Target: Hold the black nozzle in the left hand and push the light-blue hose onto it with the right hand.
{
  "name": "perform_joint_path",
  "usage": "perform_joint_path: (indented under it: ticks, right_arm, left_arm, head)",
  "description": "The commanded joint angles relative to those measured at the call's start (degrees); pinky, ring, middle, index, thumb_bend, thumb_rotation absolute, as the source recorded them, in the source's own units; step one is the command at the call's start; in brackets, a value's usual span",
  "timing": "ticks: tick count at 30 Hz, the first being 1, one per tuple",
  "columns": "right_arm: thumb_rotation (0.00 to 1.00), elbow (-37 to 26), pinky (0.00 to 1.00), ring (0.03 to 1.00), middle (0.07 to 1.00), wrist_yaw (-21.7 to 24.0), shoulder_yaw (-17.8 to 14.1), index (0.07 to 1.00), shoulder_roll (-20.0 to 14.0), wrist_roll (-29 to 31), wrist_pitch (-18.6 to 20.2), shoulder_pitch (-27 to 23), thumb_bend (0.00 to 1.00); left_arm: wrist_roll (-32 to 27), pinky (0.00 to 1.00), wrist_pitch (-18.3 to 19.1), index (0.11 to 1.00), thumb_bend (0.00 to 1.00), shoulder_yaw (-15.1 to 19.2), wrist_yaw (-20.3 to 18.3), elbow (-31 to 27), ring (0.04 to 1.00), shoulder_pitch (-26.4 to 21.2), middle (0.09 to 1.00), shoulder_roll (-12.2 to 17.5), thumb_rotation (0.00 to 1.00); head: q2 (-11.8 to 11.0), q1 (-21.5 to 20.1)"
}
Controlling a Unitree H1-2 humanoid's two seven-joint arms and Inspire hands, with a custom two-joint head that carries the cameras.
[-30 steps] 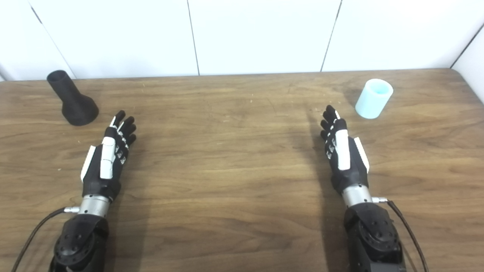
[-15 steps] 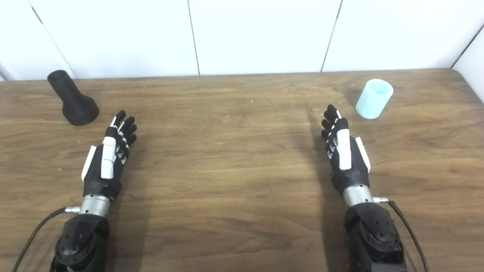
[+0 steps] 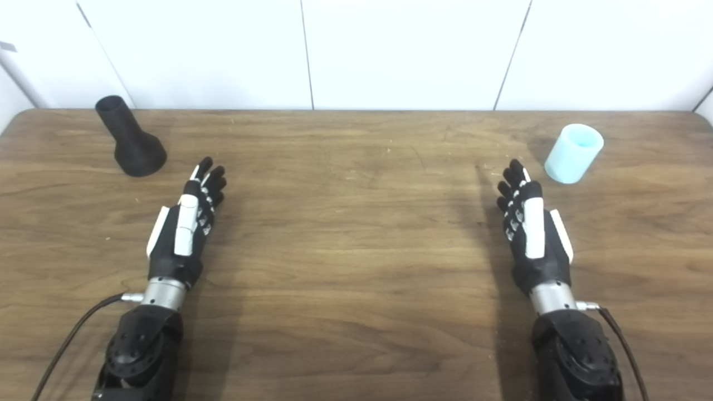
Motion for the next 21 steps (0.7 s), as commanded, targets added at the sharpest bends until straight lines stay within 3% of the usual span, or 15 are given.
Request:
perform_joint_path:
  ticks: [1,10,21]
  right_arm:
    - [1.0,-0.5,1.0,1.0,0.999,0.8,-0.8,1.0,-1.2,0.7,-2.3,-1.1,0.54]
    - [1.0,1.4,1.0,0.998,0.994,2.8,-1.5,1.0,-2.1,1.7,-4.9,-0.4,0.58]
    - [1.0,7.6,0.99,0.987,0.984,5.0,-2.9,1.0,-3.7,4.4,-8.9,-0.4,0.58]
  left_arm:
    - [0.7,1.0,-2.3,0.957,0.51,-0.5,0.1,-0.2,0.975,-0.9,0.957,-0.6,0.99]
    - [1.5,1.0,-3.4,0.96,0.51,-1.6,0.1,0.8,0.976,-0.7,0.959,-2.1,0.99]
    - [2.5,1.0,-5.6,0.973,0.49,-2.4,0.8,3.6,0.99,-0.7,0.969,-3.8,0.99]
  head:
    - [-0.2,0.5]
    - [-2.7,3.3]
    - [-8.2,9.5]
